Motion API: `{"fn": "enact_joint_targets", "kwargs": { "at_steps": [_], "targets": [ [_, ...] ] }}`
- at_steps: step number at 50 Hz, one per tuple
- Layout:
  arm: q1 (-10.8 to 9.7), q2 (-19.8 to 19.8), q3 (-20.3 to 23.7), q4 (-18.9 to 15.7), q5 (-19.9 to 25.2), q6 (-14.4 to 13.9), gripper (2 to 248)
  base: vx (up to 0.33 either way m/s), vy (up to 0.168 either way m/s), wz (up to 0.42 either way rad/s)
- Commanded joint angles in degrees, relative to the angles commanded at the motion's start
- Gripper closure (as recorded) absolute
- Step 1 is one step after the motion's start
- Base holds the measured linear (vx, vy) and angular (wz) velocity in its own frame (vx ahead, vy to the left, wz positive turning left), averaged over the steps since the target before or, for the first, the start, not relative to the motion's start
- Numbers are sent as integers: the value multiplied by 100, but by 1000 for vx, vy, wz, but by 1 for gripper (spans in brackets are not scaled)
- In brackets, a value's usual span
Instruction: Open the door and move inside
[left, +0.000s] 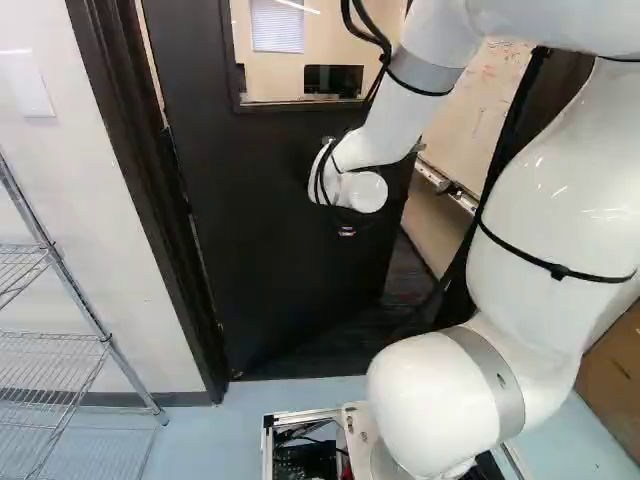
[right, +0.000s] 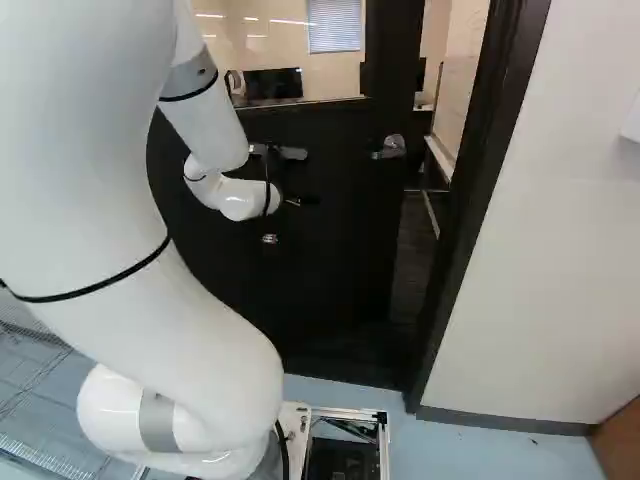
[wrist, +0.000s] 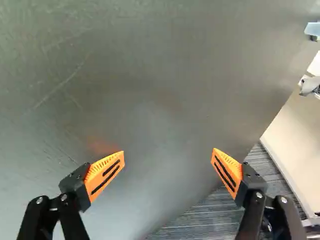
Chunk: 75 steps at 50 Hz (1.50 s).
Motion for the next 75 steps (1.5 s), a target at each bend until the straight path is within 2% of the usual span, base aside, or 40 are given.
{"fn": "enact_joint_targets", "kwargs": {
  "at_steps": [42,55,75],
  "targets": [
    [338,-502,-538,1346,-6,0,3,0,0,0],
    [445,-655,-708,1488,-6,0,3,0,0,0],
    [602,-893,-977,1506,-6,0,3,0,0,0]
  ]
}}
